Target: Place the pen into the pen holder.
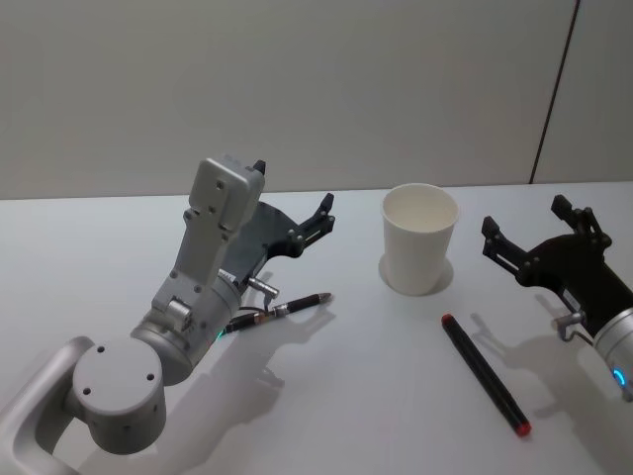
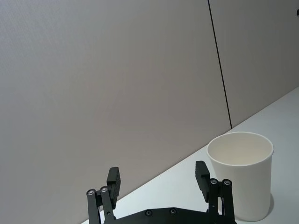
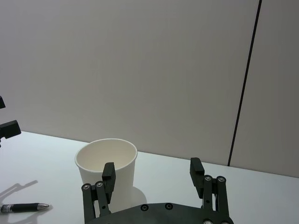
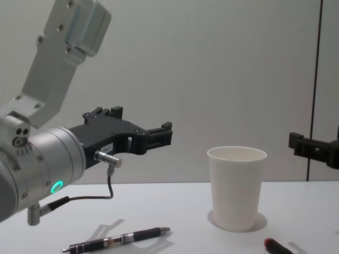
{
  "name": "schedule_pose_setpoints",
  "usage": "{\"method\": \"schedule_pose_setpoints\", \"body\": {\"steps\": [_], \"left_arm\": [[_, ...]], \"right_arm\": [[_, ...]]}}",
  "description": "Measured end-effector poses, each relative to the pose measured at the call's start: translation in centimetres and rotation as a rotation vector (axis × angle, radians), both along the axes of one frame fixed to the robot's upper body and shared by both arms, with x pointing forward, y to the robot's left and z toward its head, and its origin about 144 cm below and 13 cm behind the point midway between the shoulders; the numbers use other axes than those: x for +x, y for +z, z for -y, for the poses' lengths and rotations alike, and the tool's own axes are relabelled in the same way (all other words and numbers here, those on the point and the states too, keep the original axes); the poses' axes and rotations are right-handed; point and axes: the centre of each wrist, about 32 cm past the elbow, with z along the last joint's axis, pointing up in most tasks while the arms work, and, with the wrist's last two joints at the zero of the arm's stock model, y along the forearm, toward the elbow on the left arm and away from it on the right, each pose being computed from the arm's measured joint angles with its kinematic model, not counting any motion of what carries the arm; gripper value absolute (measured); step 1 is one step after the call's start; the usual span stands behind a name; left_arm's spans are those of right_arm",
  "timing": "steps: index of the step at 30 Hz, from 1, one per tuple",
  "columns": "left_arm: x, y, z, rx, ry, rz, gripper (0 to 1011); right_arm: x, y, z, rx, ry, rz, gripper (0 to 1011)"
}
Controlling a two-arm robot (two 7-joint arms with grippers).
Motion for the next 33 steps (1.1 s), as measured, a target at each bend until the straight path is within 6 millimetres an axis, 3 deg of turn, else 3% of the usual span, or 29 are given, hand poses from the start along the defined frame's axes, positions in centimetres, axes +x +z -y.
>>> {"method": "schedule_pose_setpoints", "body": {"steps": [33], "left_arm": [[0.0,0.0,0.0,0.0,0.0,0.0,1001]], "right_arm": [[0.0,0.0,0.0,0.0,0.0,0.0,1002]]}}
